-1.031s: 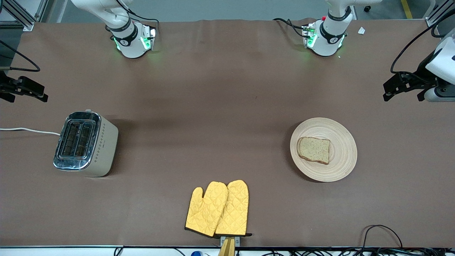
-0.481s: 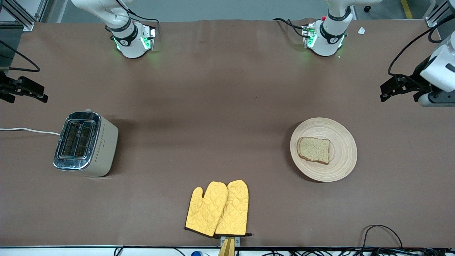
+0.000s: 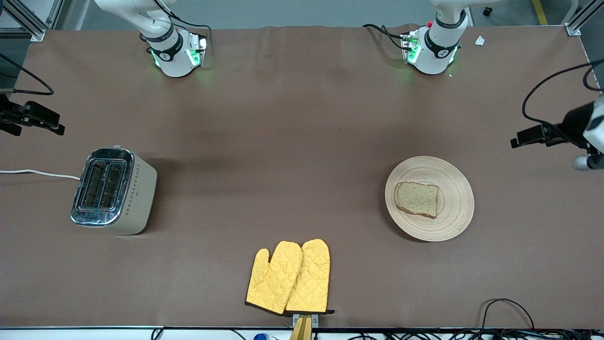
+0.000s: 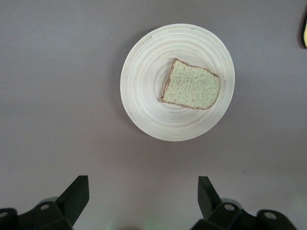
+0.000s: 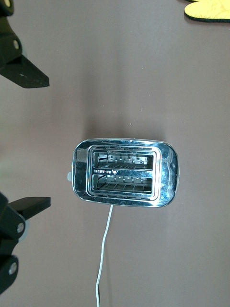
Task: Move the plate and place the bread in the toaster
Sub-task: 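Lower the left gripper onto the plate rim and close it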
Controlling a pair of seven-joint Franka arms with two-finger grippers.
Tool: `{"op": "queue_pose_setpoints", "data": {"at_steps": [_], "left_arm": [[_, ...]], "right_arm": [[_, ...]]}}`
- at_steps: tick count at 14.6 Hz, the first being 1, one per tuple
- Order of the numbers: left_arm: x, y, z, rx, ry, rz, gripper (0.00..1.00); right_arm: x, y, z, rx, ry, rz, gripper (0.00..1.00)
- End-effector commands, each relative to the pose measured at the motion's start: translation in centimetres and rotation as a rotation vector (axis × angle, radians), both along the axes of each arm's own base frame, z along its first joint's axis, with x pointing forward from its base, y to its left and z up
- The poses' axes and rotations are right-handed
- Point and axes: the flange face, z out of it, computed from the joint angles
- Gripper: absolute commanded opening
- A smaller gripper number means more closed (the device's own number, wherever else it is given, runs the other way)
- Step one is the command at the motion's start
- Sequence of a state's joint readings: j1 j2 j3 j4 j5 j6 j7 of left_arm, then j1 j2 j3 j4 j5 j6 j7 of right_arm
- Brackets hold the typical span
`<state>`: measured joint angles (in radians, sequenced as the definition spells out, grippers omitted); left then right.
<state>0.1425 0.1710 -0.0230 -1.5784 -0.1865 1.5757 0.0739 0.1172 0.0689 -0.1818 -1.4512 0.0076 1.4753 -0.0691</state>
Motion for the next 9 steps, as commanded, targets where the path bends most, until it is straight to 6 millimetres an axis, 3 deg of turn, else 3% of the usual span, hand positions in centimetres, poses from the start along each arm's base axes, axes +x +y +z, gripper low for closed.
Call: {"op": "queue_pose_setpoints", "data": {"at_steps": [1,3,5,7,9], "left_arm": [[2.9,3.8,-6.8,-0.15,0.011,-0.019,1.0],[4.0,7.4,-14.5,-0.293,0.036,-0.012,1.0],[4.9,9.1,-20.7,-0.365,0.011,-0.053,1.0],[5.4,9.9,-25.7,-0.419,-0.033,-0.085,1.0],[5.6,9.9,-29.0,-0.446,-0.049,-0.096,1.0]], "right_arm": [[0.0,-0.2,0.0,0.02,0.011,-0.002,1.0],[0.0,-0.2,0.0,0.02,0.012,-0.002,1.0],[0.0,-0.3,0.0,0.02,0.012,-0.005,1.0],[0.0,-0.3,0.0,0.02,0.012,-0.005,1.0],[0.0,-0.3,0.0,0.02,0.012,-0.003,1.0]]}}
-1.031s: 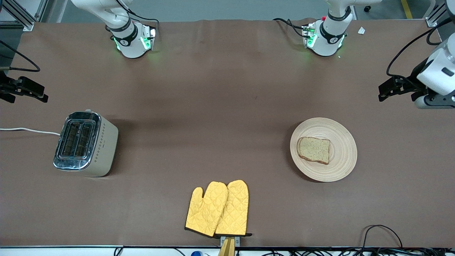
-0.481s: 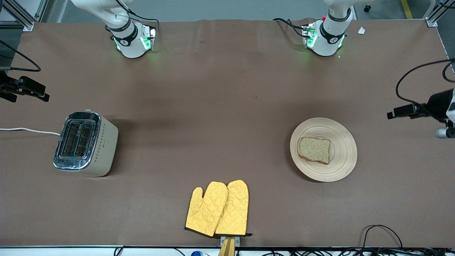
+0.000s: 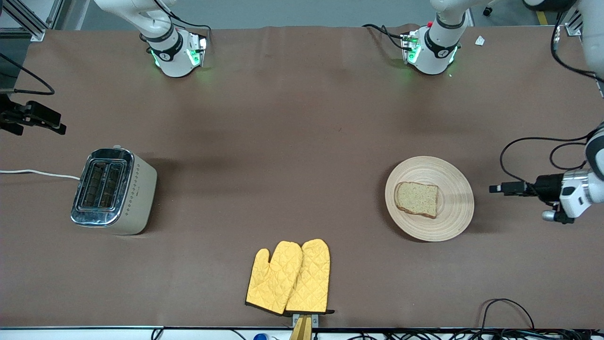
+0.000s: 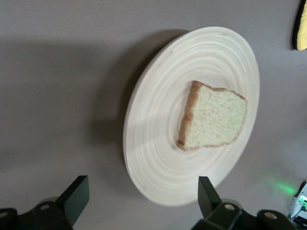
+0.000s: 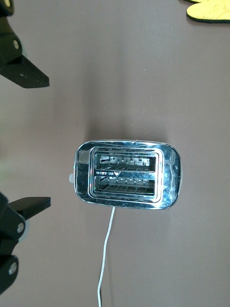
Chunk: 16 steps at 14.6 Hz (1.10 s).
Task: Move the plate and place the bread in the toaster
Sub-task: 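Lower the left gripper onto the plate rim and close it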
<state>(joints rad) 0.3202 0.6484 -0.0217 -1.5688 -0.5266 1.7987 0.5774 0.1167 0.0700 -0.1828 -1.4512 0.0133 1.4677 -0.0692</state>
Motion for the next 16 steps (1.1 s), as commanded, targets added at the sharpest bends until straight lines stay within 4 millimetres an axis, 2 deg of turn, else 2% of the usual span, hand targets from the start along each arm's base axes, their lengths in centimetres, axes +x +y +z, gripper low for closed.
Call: {"op": "queue_pose_setpoints", "data": {"at_steps": [1,3,7,9,10,11,14,16], "left_arm": [[1.0,-0.3,-2.1,-0.03,-0.046,-0.031,1.0],[1.1,-0.5,-3.8,-0.06,-0.064,-0.024,1.0],[1.1,-2.1,-7.3,-0.127,-0.097,-0.051,1.0],[1.1,-3.2,-7.6,-0.151,-0.097,-0.05,0.99],[1.1,-3.7,-7.9,-0.16,-0.097,-0.057,0.96],[1.0,-3.8,-8.4,-0.167,-0.101,-0.069,0.87],[0.7,-3.5,-8.9,-0.183,-0.128,-0.107,0.28],[0.4,-3.4,-9.3,-0.194,-0.122,-0.097,0.21]], "right_arm": [[0.0,-0.3,0.1,0.014,0.004,-0.002,1.0],[0.0,-0.3,0.1,0.014,0.004,-0.002,1.0],[0.0,-0.4,0.1,0.014,0.004,-0.004,1.0],[0.0,-0.5,0.1,0.014,0.004,-0.004,1.0],[0.0,-0.4,0.1,0.015,0.004,-0.002,1.0],[0.0,-0.5,0.1,0.014,0.004,-0.004,1.0],[0.0,-0.5,0.1,0.014,0.004,-0.004,1.0],[0.0,-0.6,0.1,0.014,0.004,-0.005,1.0]]}}
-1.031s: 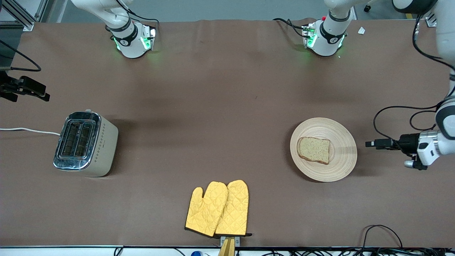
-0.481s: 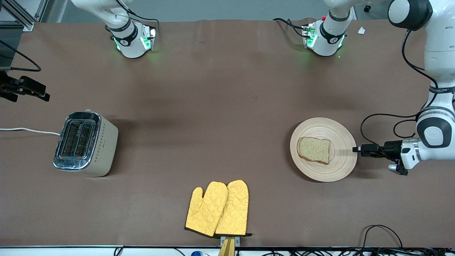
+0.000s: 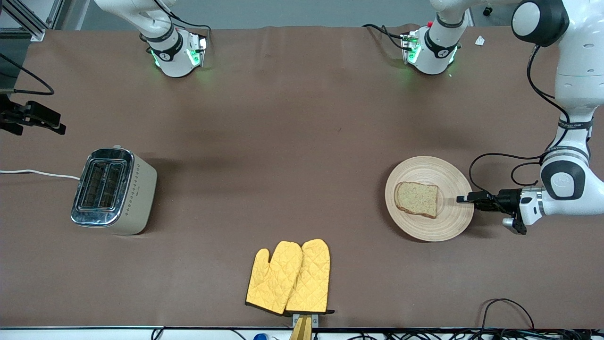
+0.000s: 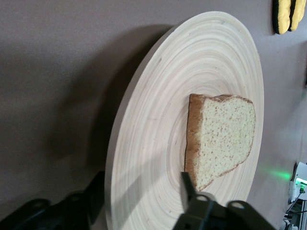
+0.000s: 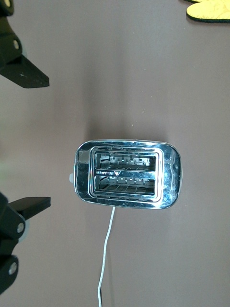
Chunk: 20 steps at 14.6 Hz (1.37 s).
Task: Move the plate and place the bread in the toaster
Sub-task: 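Lower the left gripper onto the plate rim and close it, then slide the plate toward the toaster while the right gripper reaches the toaster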
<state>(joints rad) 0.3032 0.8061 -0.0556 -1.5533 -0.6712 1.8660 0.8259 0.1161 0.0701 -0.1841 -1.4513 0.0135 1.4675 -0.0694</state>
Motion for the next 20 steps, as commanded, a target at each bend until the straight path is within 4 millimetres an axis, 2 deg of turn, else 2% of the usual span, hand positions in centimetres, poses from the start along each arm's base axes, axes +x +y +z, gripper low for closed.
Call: {"op": "queue_pose_setpoints", "data": {"at_steps": [1,2,4,6,8,10,13,15,18,20], "left_arm": [[-0.2,0.2,-0.6,-0.032,-0.018,0.007,0.14],[-0.3,0.2,-0.7,-0.042,-0.034,-0.007,0.02],[-0.2,-0.2,-0.7,-0.059,-0.106,-0.092,0.0],[-0.2,-1.7,-0.5,-0.096,-0.111,-0.138,0.0],[0.4,-4.5,0.9,-0.144,-0.077,-0.129,0.0],[1.5,-8.6,3.0,-0.175,-0.025,-0.1,0.0],[3.4,-16.9,6.2,-0.237,0.085,-0.028,0.0],[3.9,-24.2,7.2,-0.261,0.107,0.002,0.0],[3.3,-35.0,7.2,-0.286,0.069,0.079,0.0],[2.0,-41.9,6.0,-0.271,0.042,0.148,0.0]], "right_arm": [[0.0,-0.6,0.1,0.014,0.003,-0.005,1.0],[0.0,-0.7,0.1,0.014,0.003,-0.005,1.0],[0.0,-0.7,0.1,0.014,0.003,-0.005,1.0],[0.0,-0.7,0.1,0.014,0.003,-0.007,1.0],[0.0,-0.7,0.1,0.014,0.003,-0.007,1.0],[0.0,-0.5,0.2,0.014,0.002,-0.005,1.0],[0.2,0.3,0.1,0.019,-0.001,-0.006,1.0],[0.6,1.2,-0.6,0.073,0.003,0.001,1.0],[2.8,3.9,-4.3,0.084,0.037,-0.042,1.0],[4.1,6.0,-6.7,0.077,0.04,-0.116,1.0]]}}
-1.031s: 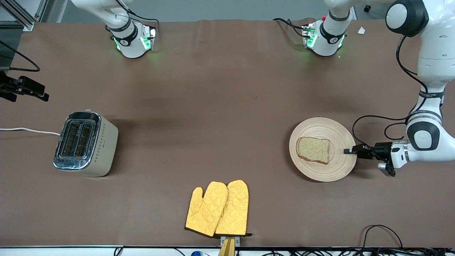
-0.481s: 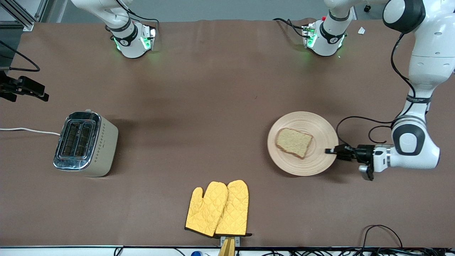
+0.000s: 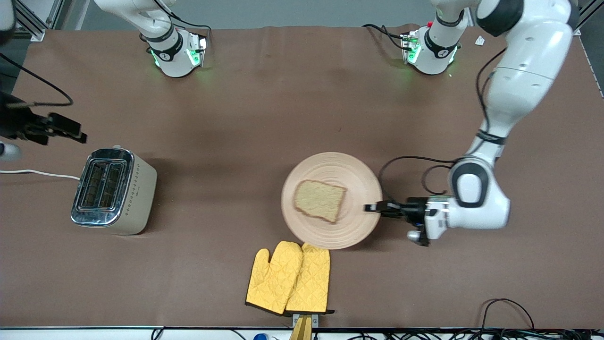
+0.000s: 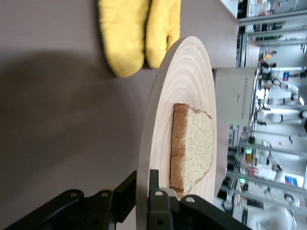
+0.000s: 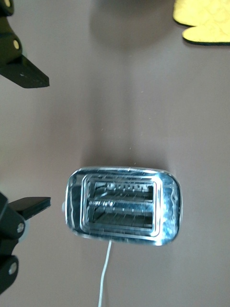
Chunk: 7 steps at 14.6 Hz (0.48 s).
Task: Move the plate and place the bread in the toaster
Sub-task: 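Slide the plate toward the toaster while the right gripper reaches the toaster, then push the plate beside the toaster while the right gripper moves over bread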
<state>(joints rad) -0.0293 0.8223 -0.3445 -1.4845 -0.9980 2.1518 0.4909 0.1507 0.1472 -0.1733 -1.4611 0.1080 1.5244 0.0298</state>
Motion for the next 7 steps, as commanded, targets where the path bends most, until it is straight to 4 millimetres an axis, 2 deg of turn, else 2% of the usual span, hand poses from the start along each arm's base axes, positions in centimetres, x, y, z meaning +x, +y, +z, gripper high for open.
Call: {"op": "queue_pose_setpoints", "data": {"at_steps": [1,4,5,7], "left_arm": [[-1.7,-8.8,-1.0,-0.03,0.004,0.078,0.0],[-4.9,-16.9,-2.9,-0.025,-0.011,0.145,0.0],[-5.5,-18.7,-3.3,-0.033,-0.009,0.167,0.0],[-8.0,-22.6,-4.7,-0.027,-0.009,0.183,0.0]], "right_arm": [[1.8,3.7,-4.0,0.012,0.009,-0.084,1.0],[3.2,7.3,-8.7,0.015,-0.027,-0.165,1.0],[3.6,8.7,-10.5,0.011,-0.031,-0.182,1.0],[4.5,9.7,-13.7,-0.003,-0.024,-0.221,1.0]]}}
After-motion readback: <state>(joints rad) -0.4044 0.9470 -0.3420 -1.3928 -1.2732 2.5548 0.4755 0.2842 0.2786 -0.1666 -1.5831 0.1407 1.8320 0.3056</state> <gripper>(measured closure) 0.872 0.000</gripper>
